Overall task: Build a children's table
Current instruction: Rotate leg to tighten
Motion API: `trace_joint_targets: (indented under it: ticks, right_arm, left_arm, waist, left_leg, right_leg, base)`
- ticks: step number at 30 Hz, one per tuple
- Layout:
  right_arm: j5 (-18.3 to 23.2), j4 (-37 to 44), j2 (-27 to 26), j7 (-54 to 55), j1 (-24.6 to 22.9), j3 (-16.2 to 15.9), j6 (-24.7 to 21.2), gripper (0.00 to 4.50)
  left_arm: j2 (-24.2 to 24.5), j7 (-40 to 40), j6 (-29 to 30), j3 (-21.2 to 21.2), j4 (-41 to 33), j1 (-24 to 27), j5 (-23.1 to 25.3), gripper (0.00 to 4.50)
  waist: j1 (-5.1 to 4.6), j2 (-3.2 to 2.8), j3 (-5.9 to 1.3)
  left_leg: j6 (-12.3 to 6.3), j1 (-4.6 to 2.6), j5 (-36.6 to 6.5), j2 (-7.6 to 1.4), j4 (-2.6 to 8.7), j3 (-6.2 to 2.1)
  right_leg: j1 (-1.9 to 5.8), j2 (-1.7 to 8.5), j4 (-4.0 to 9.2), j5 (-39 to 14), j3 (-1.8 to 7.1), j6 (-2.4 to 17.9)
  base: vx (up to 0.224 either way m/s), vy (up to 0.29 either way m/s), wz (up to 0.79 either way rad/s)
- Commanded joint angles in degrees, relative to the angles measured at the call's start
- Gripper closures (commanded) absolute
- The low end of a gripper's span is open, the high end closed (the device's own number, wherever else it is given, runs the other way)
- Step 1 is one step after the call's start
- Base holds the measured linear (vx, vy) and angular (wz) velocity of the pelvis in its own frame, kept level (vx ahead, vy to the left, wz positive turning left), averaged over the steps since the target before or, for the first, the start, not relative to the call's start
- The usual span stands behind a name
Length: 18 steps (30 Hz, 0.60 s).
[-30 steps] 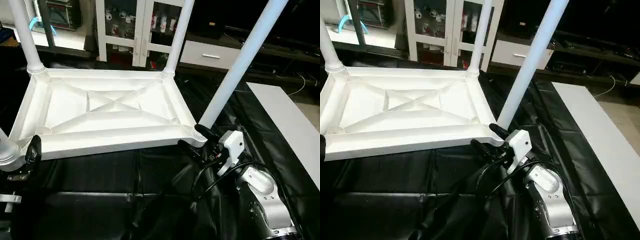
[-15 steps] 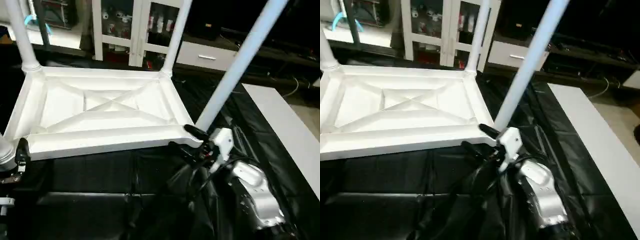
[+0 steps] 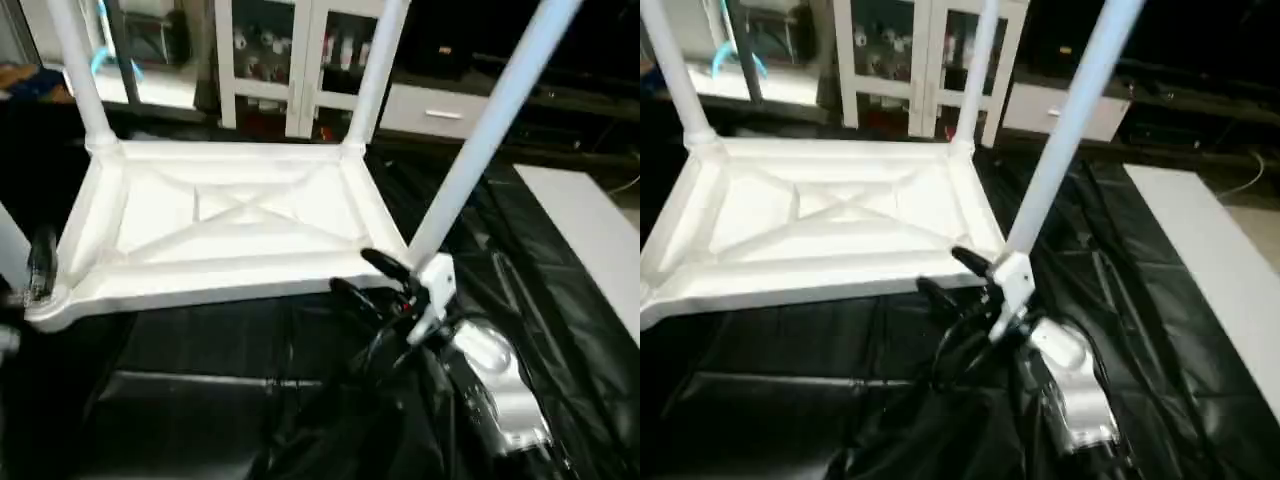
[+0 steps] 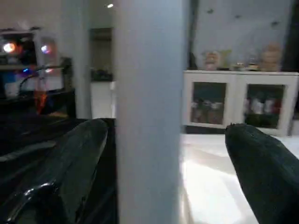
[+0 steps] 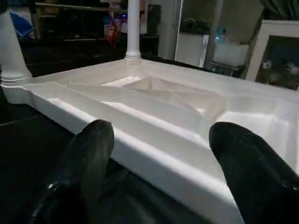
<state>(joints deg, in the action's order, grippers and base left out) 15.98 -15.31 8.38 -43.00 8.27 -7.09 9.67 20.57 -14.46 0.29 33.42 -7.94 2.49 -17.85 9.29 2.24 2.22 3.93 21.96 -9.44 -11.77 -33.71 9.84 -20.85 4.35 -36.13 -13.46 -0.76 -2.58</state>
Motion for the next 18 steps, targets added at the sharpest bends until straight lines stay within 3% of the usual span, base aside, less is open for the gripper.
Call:
trace_joint_targets:
  ticks: [1, 3, 9, 11, 12, 14, 15, 16, 17, 18]
  right_arm:
    - [0.1, 1.8, 1.3, -0.1, -0.6, 1.4, -0.1, 0.86]
    - [0.0, 2.1, 1.7, 0.0, -1.2, 1.6, 0.2, 0.86]
    - [0.4, 4.5, 2.9, 1.1, -2.1, 2.9, -0.6, 0.86]
    - [0.3, 6.0, 3.5, 2.0, -2.4, 3.8, -0.5, 0.86]
    - [0.6, 6.8, 3.6, 3.3, -2.5, 4.8, -0.3, 0.86]
    - [1.6, 7.4, 3.6, 4.6, -2.2, 6.5, -0.6, 0.86]
    - [2.2, 7.5, 3.7, 5.0, -2.1, 7.3, -0.7, 0.86]
    - [2.4, 7.6, 3.7, 5.2, -2.1, 7.7, -0.9, 0.86]
    - [2.9, 7.8, 3.7, 5.6, -2.1, 8.4, -1.5, 0.86]
    - [3.3, 8.1, 3.9, 5.8, -2.2, 8.9, -2.1, 0.86]
  left_arm:
    - [-0.2, 0.7, 1.8, -0.7, 1.8, -0.9, -1.1, 0.03]
    - [-0.1, 0.9, 2.4, -0.9, 3.6, -2.4, -1.7, 0.03]
    - [1.2, 1.1, 2.5, -2.0, 8.9, -7.8, -0.7, 0.03]
    - [1.2, 0.8, 1.9, -2.7, 9.1, -8.4, -0.6, 0.03]
    - [1.0, -0.2, 1.4, -3.0, 9.1, -8.4, -1.3, 0.03]
    - [0.6, -1.5, 0.5, -3.4, 9.0, -8.2, -2.0, 0.03]
    - [0.2, -2.0, 0.5, -3.6, 8.5, -8.1, -2.5, 0.03]
    - [0.0, -2.2, 0.6, -3.7, 8.3, -8.1, -2.7, 0.19]
    - [0.1, -3.0, 0.6, -4.2, 7.8, -7.5, -2.8, 0.31]
    - [0.2, -3.9, 0.5, -4.9, 7.3, -6.9, -2.6, 0.39]
  waist:
    - [-0.38, -1.68, -2.54]
    - [-0.80, -2.51, -2.79]
    - [-1.35, -2.64, -2.73]
    - [-1.50, -2.11, -2.71]
    - [-1.36, -2.31, -2.68]
    - [-1.57, -1.09, -2.60]
    - [-1.54, -0.97, -2.62]
    - [-1.43, -1.30, -2.66]
    - [-1.70, -0.15, -2.56]
    - [-1.61, -0.40, -2.55]
  left_leg:
    - [4.76, -1.47, -25.7, -1.03, 5.44, -1.29]
    - [4.49, -1.38, -24.2, -1.03, 5.22, -1.27]
    - [3.92, -1.82, -24.7, -1.10, 5.12, -1.02]
    - [3.84, -1.80, -24.6, -1.19, 5.13, -0.92]
    - [3.98, -1.84, -24.5, -1.25, 5.22, -0.97]
    - [3.78, -1.99, -25.3, -1.29, 5.22, -0.67]
    - [3.91, -2.04, -25.9, -1.30, 5.33, -0.72]
    - [4.14, -2.19, -26.3, -1.32, 5.36, -0.80]
    - [3.79, -2.03, -26.1, -1.35, 5.32, -0.62]
    - [3.85, -2.03, -26.2, -1.33, 5.44, -0.70]
  right_leg:
    - [0.22, 2.36, 4.50, -6.9, 1.00, 7.7]
    - [0.19, 2.38, 4.35, -5.8, 1.03, 8.3]
    - [-0.23, 2.26, 4.75, -7.7, 1.10, 8.6]
    - [-0.19, 2.27, 4.86, -8.3, 1.13, 8.5]
    - [-0.29, 2.33, 4.85, -8.5, 1.14, 8.4]
    - [-0.45, 2.24, 5.13, -10.0, 1.20, 8.0]
    - [-0.50, 2.37, 5.24, -11.6, 1.25, 7.7]
    - [-0.66, 2.39, 5.25, -11.9, 1.25, 7.5]
    - [-0.63, 2.28, 5.31, -11.9, 1.23, 7.4]
    - [-0.64, 2.33, 5.39, -12.8, 1.25, 7.0]
  base:
    - [0.000, 0.000, 0.00]
    - [0.000, 0.000, 0.00]
    - [0.000, 0.000, 0.00]
    - [0.000, 0.000, 0.00]
    - [0.000, 0.000, 0.00]
    - [0.000, 0.000, 0.00]
    - [0.000, 0.000, 0.00]
    - [0.000, 0.000, 0.00]
    - [0.000, 0.000, 0.00]
    - [0.000, 0.000, 0.00]
